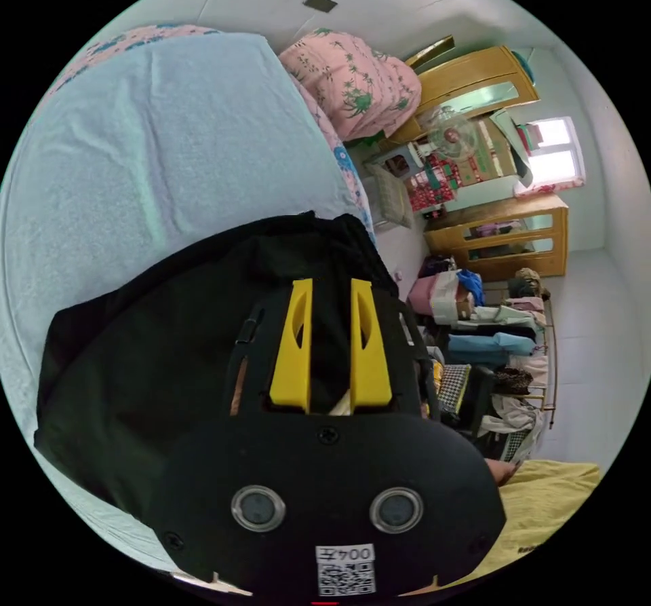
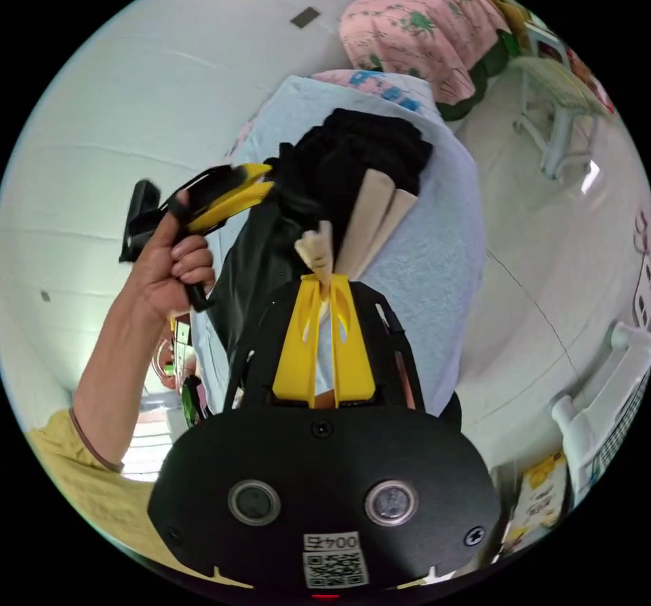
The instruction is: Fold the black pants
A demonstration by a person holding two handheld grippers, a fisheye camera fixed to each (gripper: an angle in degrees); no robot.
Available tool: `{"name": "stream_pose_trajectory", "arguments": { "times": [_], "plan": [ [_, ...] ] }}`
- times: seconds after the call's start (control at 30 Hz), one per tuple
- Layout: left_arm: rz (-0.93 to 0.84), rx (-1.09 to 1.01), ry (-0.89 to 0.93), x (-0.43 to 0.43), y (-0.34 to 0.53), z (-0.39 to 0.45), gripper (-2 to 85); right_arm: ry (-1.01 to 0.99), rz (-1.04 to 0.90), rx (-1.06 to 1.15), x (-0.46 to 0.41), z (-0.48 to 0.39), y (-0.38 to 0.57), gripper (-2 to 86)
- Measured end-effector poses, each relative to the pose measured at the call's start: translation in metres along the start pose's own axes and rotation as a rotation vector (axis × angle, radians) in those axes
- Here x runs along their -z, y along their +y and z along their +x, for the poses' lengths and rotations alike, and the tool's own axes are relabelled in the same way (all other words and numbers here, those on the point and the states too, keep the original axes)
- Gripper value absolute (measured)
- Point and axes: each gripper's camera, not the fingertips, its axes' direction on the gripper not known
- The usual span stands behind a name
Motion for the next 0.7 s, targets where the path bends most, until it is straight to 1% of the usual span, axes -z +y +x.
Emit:
{"name": "stream_pose_trajectory", "arguments": {
  "times": [0.07, 0.2, 0.3, 0.33, 0.37, 0.4, 0.47, 0.53, 0.6, 0.7],
  "plan": [
    [0.084, -0.058, 0.022, 0.028, 0.016, -0.002, 8.0, -0.014, 0.018, -0.082, 0.011, 0.021, 0.000, 5.4],
    [0.191, -0.097, -0.019, 0.091, 0.063, -0.027, 9.2, -0.008, 0.058, -0.144, 0.034, 0.040, 0.010, 6.8],
    [0.255, 0.017, -0.054, 0.147, 0.124, -0.082, 9.4, -0.085, 0.050, -0.187, 0.048, 0.051, 0.026, 7.0],
    [0.279, 0.091, -0.056, 0.168, 0.155, -0.111, 9.3, -0.121, 0.034, -0.181, 0.050, 0.050, 0.033, 7.1],
    [0.300, 0.172, -0.055, 0.187, 0.188, -0.140, 9.1, -0.156, 0.011, -0.160, 0.050, 0.045, 0.042, 7.1],
    [0.308, 0.209, -0.055, 0.196, 0.205, -0.153, 8.9, -0.175, -0.004, -0.141, 0.049, 0.041, 0.046, 7.2],
    [0.362, 0.366, -0.048, 0.224, 0.274, -0.200, 8.4, -0.246, -0.089, -0.035, 0.038, 0.016, 0.068, 7.3],
    [0.406, 0.433, 0.008, 0.234, 0.318, -0.220, 8.1, -0.296, -0.167, 0.030, 0.023, -0.006, 0.088, 7.5],
    [0.422, 0.450, 0.042, 0.237, 0.349, -0.230, 7.9, -0.349, -0.232, 0.067, 0.004, -0.027, 0.113, 7.9],
    [0.399, 0.448, 0.077, 0.235, 0.383, -0.241, 7.8, -0.396, -0.337, 0.128, -0.035, -0.064, 0.156, 8.8]
  ]
}}
